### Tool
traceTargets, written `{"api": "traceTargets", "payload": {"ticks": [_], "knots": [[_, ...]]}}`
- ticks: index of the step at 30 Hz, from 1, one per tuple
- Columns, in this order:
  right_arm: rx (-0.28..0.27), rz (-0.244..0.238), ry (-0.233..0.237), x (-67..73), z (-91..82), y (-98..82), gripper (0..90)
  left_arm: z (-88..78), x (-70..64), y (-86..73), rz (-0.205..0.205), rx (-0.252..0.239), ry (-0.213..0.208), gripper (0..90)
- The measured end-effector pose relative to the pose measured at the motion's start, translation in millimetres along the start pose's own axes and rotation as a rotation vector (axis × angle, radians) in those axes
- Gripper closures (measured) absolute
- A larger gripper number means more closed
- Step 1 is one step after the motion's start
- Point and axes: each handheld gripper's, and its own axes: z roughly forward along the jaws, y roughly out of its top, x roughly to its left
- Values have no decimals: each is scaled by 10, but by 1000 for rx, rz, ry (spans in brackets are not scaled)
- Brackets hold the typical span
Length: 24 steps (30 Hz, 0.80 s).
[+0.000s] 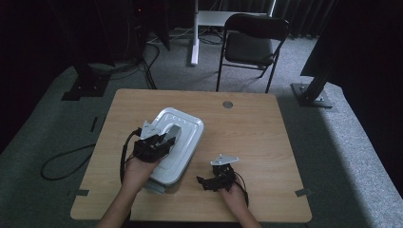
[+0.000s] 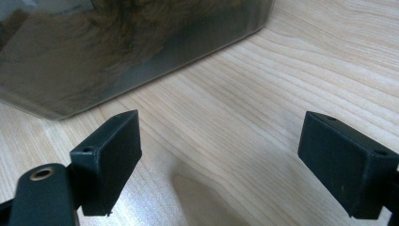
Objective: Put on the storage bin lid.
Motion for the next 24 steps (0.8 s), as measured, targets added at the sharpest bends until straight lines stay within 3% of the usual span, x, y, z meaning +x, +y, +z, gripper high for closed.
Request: {"api": "traceTargets", "payload": {"ticks": [6, 12, 24], "knots": [[1, 0, -1, -6, -5, 2, 132, 78, -41, -22, 21, 19, 12, 682], [-2, 9, -1, -22, -16, 4, 132, 84, 3, -82, -18, 22, 5, 682], [1, 10, 2, -19, -3, 1, 132, 83, -44, -167, -27, 8, 30, 682]]}}
